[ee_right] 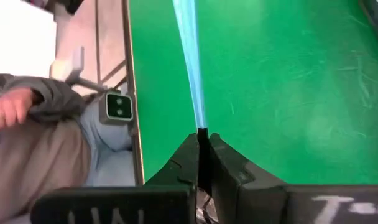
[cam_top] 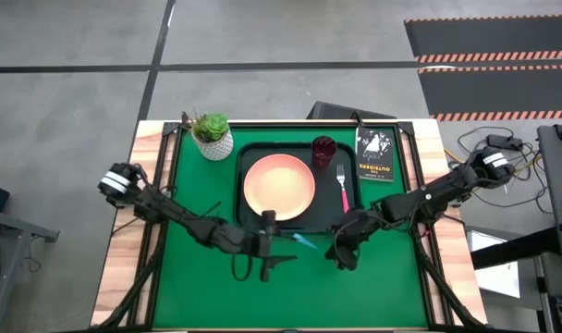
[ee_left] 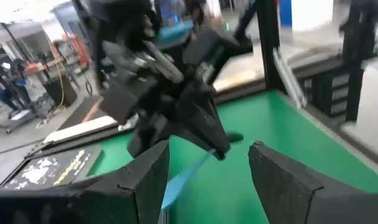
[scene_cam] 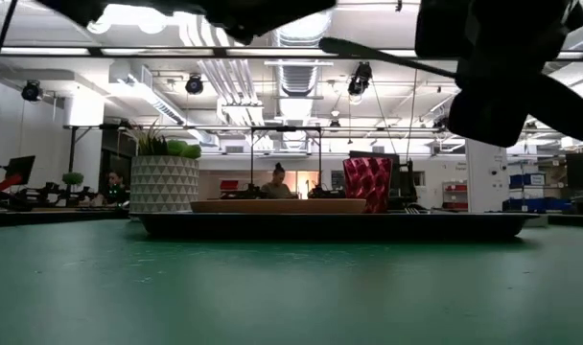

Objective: Pick and place plate/cup/fork/spoon on tray
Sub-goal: Put the blue spoon on the dark green serving tray to the right of the orange plate

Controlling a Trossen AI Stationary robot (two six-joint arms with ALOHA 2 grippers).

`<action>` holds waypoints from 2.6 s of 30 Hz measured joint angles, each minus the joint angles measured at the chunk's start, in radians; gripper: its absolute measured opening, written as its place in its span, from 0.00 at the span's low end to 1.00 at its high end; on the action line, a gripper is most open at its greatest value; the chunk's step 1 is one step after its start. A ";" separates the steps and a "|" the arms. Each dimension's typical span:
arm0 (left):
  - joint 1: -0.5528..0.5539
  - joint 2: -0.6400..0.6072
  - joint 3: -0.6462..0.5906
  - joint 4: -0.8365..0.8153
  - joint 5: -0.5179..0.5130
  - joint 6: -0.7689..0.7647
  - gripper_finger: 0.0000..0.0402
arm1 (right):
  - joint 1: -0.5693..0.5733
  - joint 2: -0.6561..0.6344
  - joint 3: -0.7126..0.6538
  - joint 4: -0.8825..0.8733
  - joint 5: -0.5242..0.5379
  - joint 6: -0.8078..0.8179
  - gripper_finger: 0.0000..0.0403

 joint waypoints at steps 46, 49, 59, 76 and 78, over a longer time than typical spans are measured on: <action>0.049 0.195 0.197 -0.266 -0.025 0.167 0.24 | -0.050 0.007 -0.004 0.021 -0.069 0.233 0.03; 0.044 0.193 0.198 -0.378 -0.057 0.202 0.33 | -0.054 0.007 -0.004 0.026 -0.074 0.270 0.03; -0.043 0.156 0.196 -0.497 -0.439 0.425 0.55 | -0.066 0.019 -0.011 0.049 0.072 0.528 0.03; -0.042 0.188 0.178 -0.353 -0.311 0.497 0.47 | -0.100 0.242 -0.010 0.474 -0.026 0.637 0.03; -0.040 0.186 0.179 -0.359 -0.321 0.496 0.44 | -0.103 0.248 -0.009 0.484 -0.026 0.634 0.03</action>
